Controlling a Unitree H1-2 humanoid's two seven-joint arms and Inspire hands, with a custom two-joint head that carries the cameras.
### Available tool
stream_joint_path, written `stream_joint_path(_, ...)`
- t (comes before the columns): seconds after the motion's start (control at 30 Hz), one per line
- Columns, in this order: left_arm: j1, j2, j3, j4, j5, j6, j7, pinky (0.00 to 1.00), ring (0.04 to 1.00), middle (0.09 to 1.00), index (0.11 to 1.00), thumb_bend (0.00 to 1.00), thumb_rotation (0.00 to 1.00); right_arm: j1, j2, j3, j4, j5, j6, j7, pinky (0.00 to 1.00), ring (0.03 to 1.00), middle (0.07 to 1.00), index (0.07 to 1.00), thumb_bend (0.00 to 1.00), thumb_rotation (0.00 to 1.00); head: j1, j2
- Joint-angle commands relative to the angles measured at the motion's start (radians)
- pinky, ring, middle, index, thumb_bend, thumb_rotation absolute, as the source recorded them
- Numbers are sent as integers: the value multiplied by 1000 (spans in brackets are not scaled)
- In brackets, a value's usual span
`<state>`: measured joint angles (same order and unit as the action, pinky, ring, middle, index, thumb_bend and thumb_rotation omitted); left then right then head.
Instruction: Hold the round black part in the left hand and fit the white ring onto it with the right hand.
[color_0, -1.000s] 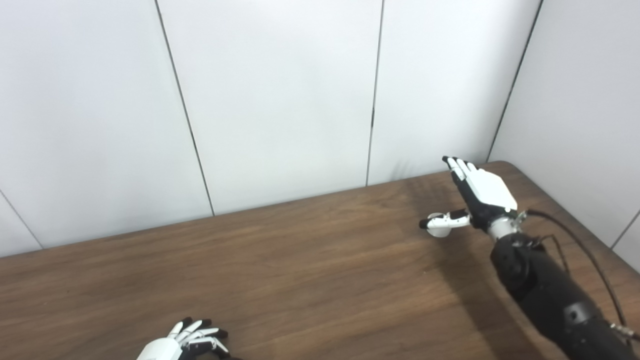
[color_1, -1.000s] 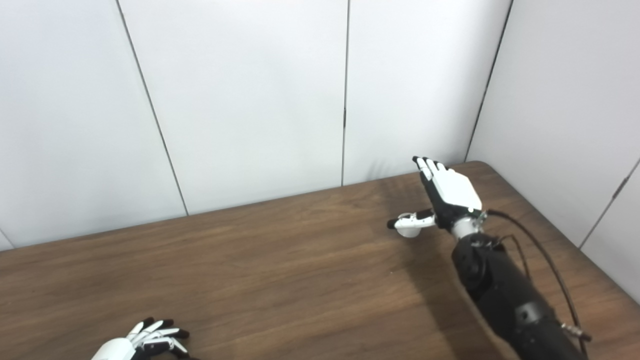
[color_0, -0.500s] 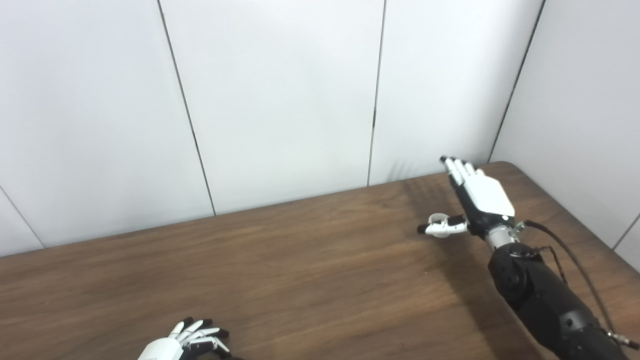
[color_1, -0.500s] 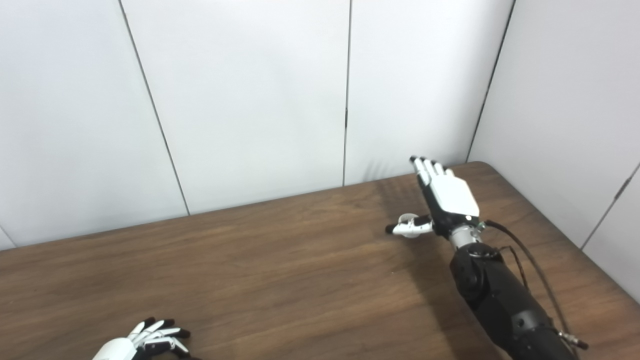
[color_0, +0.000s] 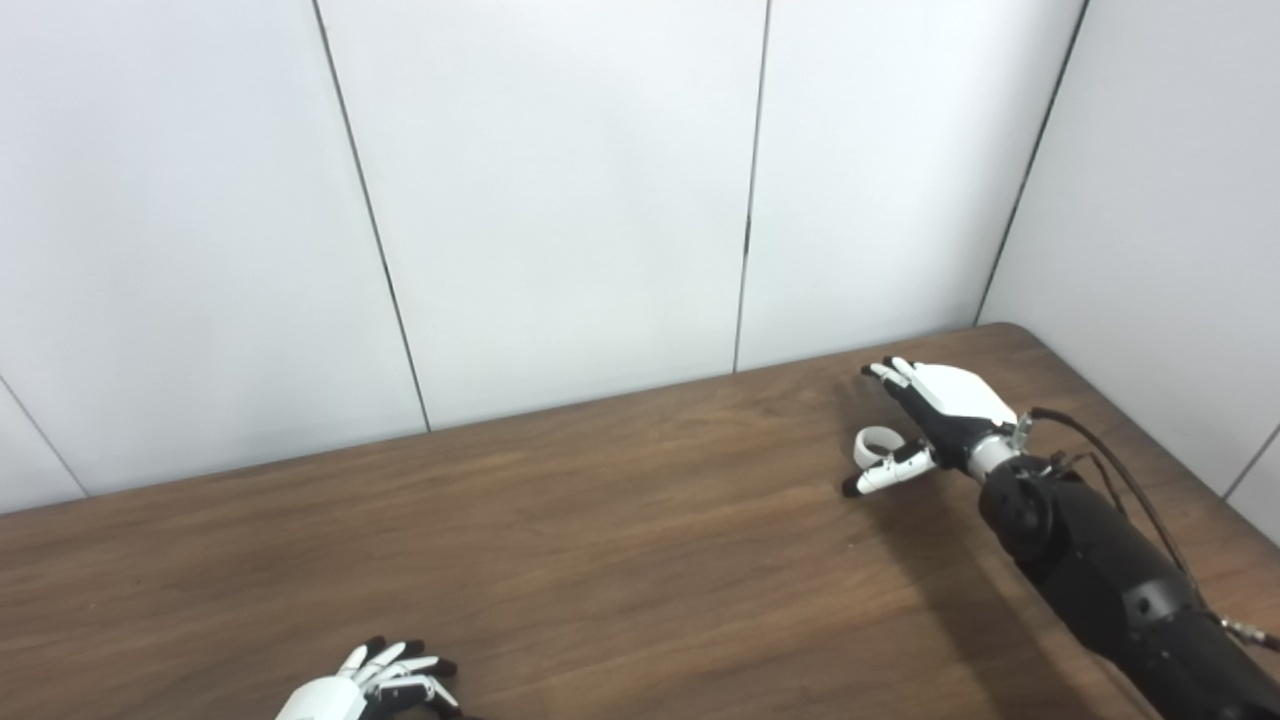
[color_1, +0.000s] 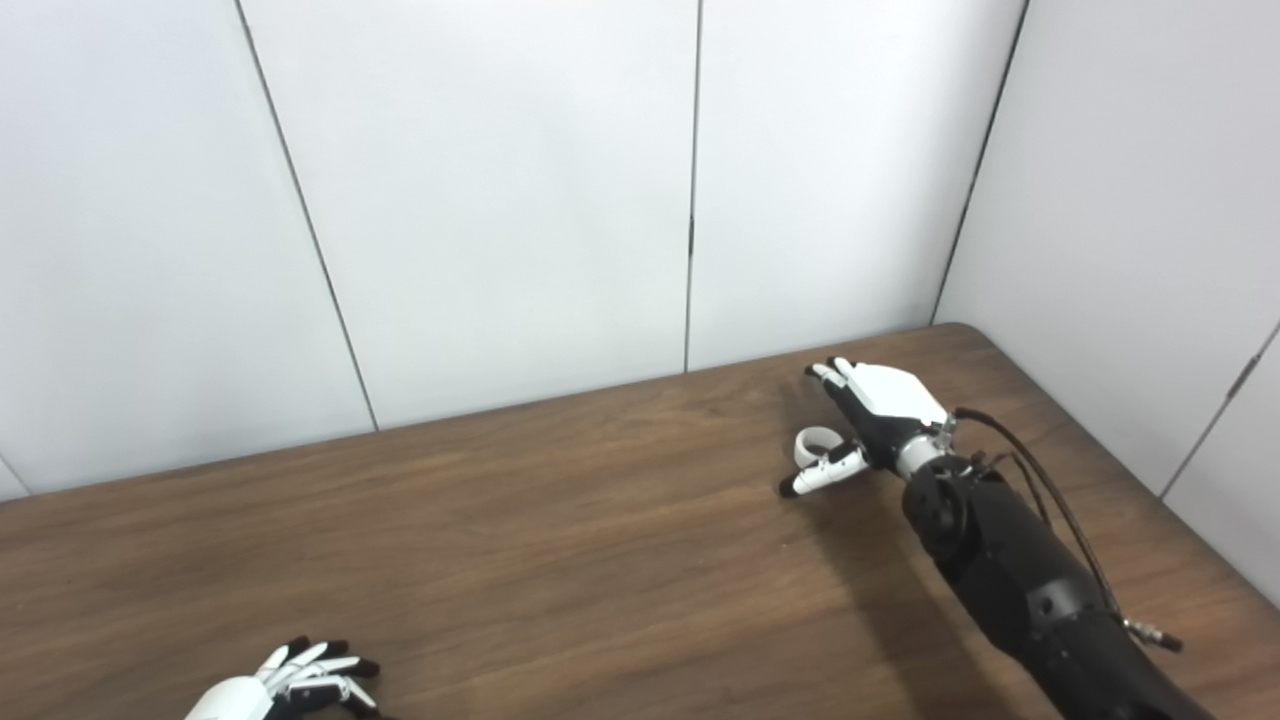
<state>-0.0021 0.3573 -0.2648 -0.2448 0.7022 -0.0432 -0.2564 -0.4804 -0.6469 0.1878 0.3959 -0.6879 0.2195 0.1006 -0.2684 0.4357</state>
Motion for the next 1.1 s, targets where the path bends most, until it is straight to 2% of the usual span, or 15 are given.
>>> stream_joint_path(0.0,3,12,0,-22,5,6,-10,1000,924,810,481,517,39,-29,-35,0,0,-6,8,11,1000,1000,1000,905,1000,422,0,0)
stream_joint_path(0.2,4,12,2,-26,0,5,-10,1000,923,808,481,518,39,-33,-40,7,3,-9,10,22,1000,1000,1000,897,1000,423,-1,5)
stream_joint_path(0.4,5,14,2,-31,-3,5,-13,1000,924,808,481,517,39,-41,-50,22,-8,-10,33,75,1000,1000,1000,811,988,419,-4,9)
stream_joint_path(0.77,5,16,7,-44,-2,8,-25,1000,921,808,481,517,39,-49,-75,35,-34,13,92,216,1000,1000,1000,810,1000,387,-10,16)
stream_joint_path(1.07,5,19,14,-45,-5,5,-26,1000,914,803,481,517,39,-36,-99,32,-43,30,83,241,1000,1000,1000,804,1000,413,-17,24)
